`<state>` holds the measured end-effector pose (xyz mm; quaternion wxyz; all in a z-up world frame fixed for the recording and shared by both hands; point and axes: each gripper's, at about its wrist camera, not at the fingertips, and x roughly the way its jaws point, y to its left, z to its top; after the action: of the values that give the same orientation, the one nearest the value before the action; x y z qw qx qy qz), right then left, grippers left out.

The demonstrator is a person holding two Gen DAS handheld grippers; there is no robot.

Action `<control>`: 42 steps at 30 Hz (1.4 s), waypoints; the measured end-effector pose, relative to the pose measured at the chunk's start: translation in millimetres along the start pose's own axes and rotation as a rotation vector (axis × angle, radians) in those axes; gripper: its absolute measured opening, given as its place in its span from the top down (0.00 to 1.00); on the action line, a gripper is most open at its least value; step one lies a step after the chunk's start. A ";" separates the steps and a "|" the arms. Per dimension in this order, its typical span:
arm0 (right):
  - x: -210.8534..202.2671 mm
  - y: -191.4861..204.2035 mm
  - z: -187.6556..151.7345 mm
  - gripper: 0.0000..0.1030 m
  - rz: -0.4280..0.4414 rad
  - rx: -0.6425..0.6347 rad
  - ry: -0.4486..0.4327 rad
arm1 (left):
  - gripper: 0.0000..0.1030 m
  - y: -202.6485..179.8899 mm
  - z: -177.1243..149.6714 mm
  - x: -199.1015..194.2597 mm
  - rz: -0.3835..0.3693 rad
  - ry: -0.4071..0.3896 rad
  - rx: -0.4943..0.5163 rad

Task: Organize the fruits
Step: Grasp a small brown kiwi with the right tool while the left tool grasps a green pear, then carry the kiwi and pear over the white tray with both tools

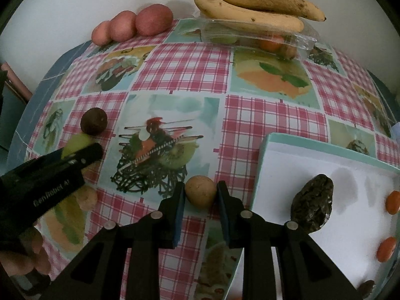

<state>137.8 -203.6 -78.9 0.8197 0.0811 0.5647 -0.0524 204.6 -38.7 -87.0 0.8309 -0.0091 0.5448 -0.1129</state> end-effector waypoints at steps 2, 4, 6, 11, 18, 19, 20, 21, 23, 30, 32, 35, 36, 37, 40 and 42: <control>0.4 0.4 -0.4 0.75 -0.003 -0.006 -0.002 | 0.60 0.4 0.4 0.6 -0.012 0.000 -0.006; 0.4 -0.6 -0.1 0.75 0.001 -0.003 -0.005 | 0.60 0.4 0.6 0.9 -0.020 -0.003 -0.010; 0.3 -1.2 -0.2 0.75 0.006 0.002 -0.008 | 0.60 1.3 0.9 0.5 -0.029 -0.004 -0.015; -0.7 -1.8 -2.6 0.75 0.040 0.021 -0.018 | 0.60 12.8 -0.5 -8.5 -0.077 0.017 -0.073; -19.9 -2.4 -4.8 0.75 0.088 0.062 -0.047 | 0.60 22.9 -4.3 -41.3 -0.088 -0.027 -0.094; -26.5 -2.2 -5.0 0.75 0.098 0.065 -0.058 | 0.60 23.3 -5.5 -48.7 -0.090 -0.039 -0.091; -31.5 -2.2 -5.1 0.75 0.104 0.068 -0.068 | 0.60 22.5 -6.1 -54.6 -0.091 -0.049 -0.085; -38.7 -2.7 -5.7 0.75 0.109 0.073 -0.082 | 0.60 22.2 -8.0 -61.6 -0.093 -0.059 -0.080; -49.5 -3.8 -8.6 0.75 0.111 0.080 -0.100 | 0.60 21.0 -11.3 -71.3 -0.099 -0.066 -0.077; -86.5 -9.9 -24.5 0.75 0.071 0.088 -0.145 | 0.60 10.0 -28.1 -90.8 -0.119 -0.070 -0.059; -93.8 -13.5 -30.1 0.75 0.060 0.098 -0.152 | 0.60 5.6 -31.7 -92.9 -0.119 -0.064 -0.051; -103.7 -21.2 -38.3 0.75 0.049 0.117 -0.162 | 0.60 -0.7 -35.7 -97.0 -0.124 -0.062 -0.041; -107.0 -24.5 -40.5 0.75 0.047 0.124 -0.166 | 0.60 -3.4 -36.3 -98.7 -0.121 -0.063 -0.036; -110.2 -28.1 -42.6 0.75 0.047 0.131 -0.170 | 0.60 -6.0 -36.4 -99.7 -0.118 -0.065 -0.030; -116.6 -42.3 -46.0 0.75 0.041 0.165 -0.181 | 0.60 -16.3 -38.1 -102.1 -0.103 -0.066 -0.007; -118.1 -55.8 -48.2 0.75 0.023 0.194 -0.177 | 0.60 -23.8 -38.9 -103.4 -0.098 -0.065 0.005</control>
<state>41.5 -249.9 10.5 0.8552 0.1616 0.4813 -0.1043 125.7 -37.2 -6.1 0.8416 -0.0374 0.5161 -0.1547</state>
